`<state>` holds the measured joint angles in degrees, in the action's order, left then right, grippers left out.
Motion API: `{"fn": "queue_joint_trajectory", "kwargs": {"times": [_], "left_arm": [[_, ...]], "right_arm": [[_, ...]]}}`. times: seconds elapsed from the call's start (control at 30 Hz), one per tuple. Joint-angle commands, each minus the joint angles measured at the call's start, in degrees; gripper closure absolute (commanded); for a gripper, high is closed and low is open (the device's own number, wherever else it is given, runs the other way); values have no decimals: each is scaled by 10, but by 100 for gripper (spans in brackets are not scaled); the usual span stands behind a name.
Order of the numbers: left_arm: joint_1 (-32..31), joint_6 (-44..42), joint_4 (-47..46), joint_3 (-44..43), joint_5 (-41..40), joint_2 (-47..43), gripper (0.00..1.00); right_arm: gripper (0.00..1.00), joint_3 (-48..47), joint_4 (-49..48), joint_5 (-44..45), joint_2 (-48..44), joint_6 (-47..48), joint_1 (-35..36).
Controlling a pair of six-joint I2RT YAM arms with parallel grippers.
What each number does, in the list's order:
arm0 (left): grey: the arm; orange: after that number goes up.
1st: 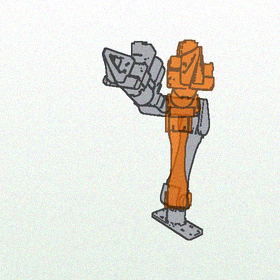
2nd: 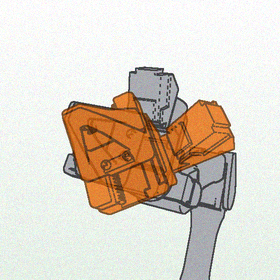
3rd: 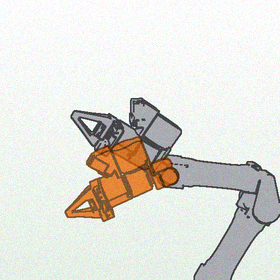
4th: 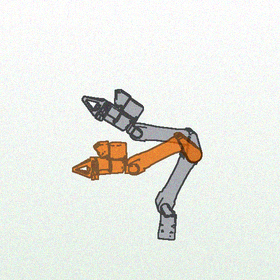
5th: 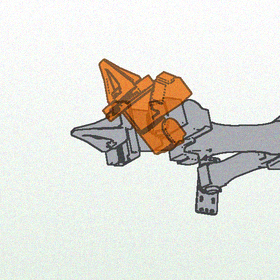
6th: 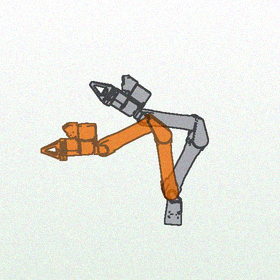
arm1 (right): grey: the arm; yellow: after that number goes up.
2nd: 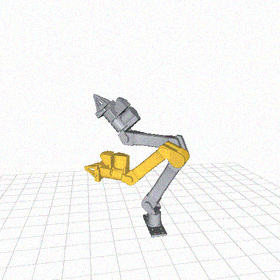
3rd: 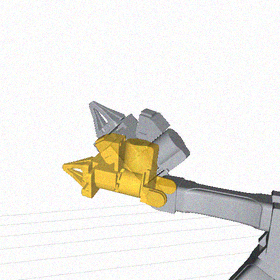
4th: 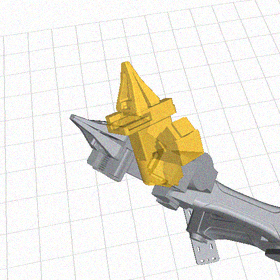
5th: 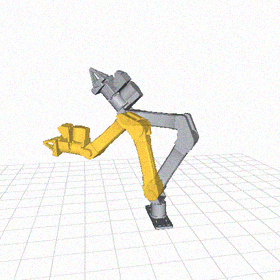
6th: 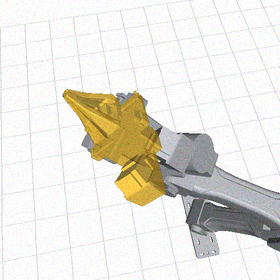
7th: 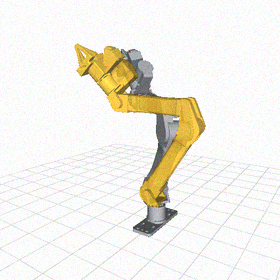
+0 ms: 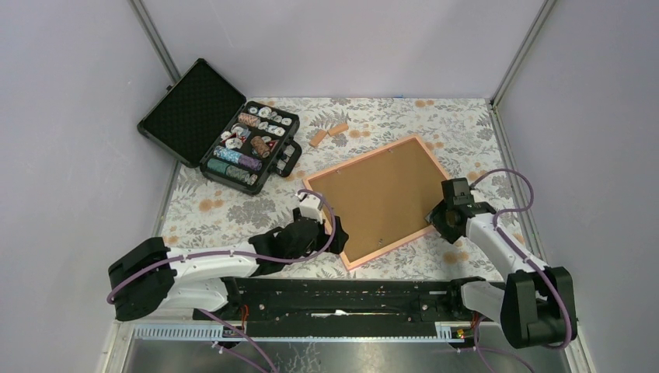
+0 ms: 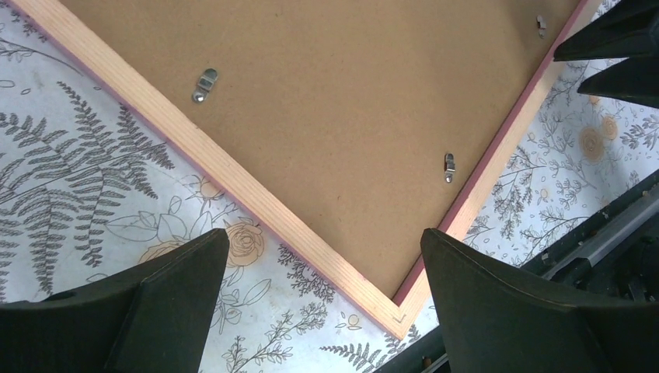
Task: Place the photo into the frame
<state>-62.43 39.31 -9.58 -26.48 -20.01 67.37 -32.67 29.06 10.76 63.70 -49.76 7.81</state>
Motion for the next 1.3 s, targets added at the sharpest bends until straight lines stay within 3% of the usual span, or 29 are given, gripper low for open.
{"fn": "queue_joint_trajectory", "kwargs": {"times": [0.0,0.17,0.27,0.43,0.57,0.83,1.03,1.27], "left_arm": [[4,-9,-53,-9,0,18,1],[10,-7,-85,8,22,14,1],[10,-7,-41,-12,-12,29,1],[11,-4,-69,7,3,11,1],[10,-11,-29,-3,-29,9,1],[12,21,-60,4,12,-10,1],[46,12,17,-70,24,-17,1],[164,17,38,-98,75,-15,1]], "right_arm": [[40,-1,-31,-12,29,-3,0],[54,10,-53,-5,48,2,0],[56,5,-56,9,58,16,0],[56,-10,-71,3,87,64,0],[57,-20,-79,-18,104,114,0],[100,-26,-81,-46,106,163,0],[100,-56,-56,-42,143,183,0],[100,-109,-52,-28,193,215,0]]}}
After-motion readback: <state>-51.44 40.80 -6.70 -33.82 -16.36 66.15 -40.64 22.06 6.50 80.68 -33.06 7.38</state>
